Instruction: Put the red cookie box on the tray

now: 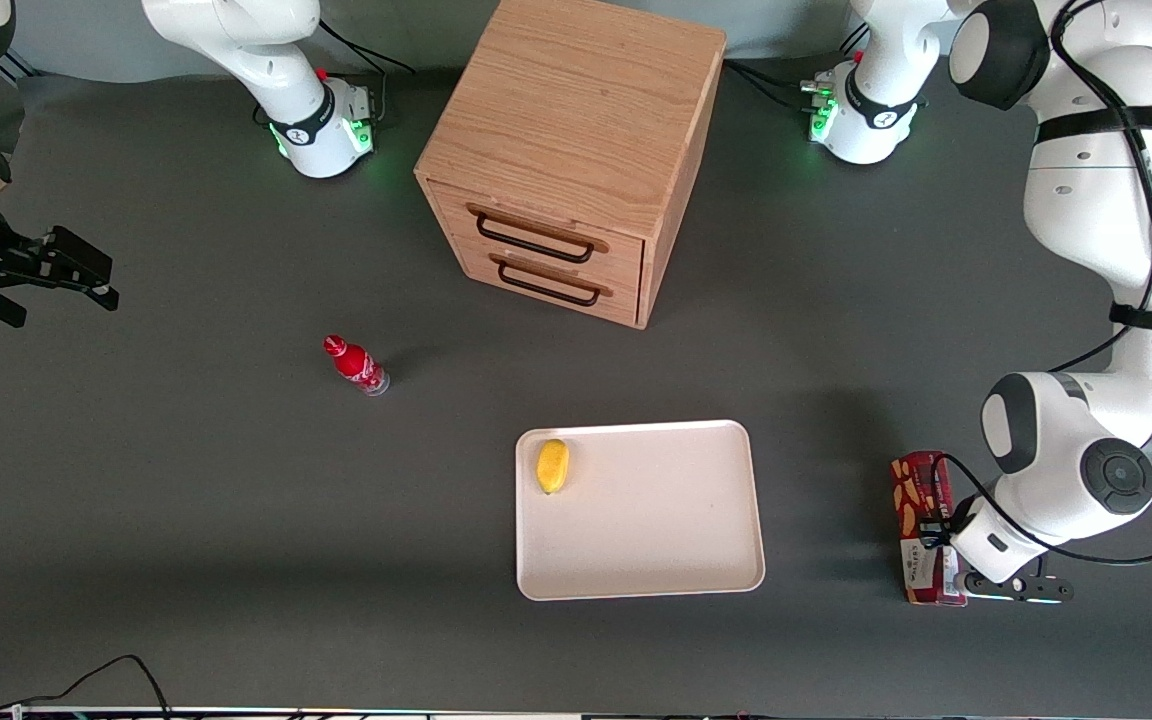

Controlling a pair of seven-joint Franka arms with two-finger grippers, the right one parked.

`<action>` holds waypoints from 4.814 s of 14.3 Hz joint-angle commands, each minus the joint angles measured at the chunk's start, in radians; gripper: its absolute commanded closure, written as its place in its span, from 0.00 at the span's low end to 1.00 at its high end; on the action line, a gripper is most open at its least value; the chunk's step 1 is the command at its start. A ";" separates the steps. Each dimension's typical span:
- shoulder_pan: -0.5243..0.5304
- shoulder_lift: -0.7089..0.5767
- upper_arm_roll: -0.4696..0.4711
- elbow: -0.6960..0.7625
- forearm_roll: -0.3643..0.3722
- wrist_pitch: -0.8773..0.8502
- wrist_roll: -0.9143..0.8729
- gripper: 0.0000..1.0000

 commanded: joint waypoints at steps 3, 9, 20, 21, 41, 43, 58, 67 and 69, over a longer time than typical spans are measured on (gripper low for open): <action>-0.009 -0.098 -0.001 0.067 0.001 -0.136 -0.029 1.00; -0.048 -0.262 -0.096 0.270 -0.003 -0.606 -0.265 1.00; -0.352 -0.055 -0.168 0.324 0.147 -0.376 -0.653 1.00; -0.355 -0.019 -0.168 0.325 0.165 -0.336 -0.667 1.00; -0.343 0.140 -0.167 0.284 0.259 -0.105 -0.698 0.00; -0.311 0.085 -0.172 0.276 0.254 -0.188 -0.687 0.00; 0.082 -0.519 -0.184 0.062 0.027 -0.787 0.000 0.00; 0.105 -0.840 -0.182 -0.213 0.007 -0.780 0.049 0.00; 0.105 -0.840 -0.182 -0.210 0.007 -0.785 0.052 0.00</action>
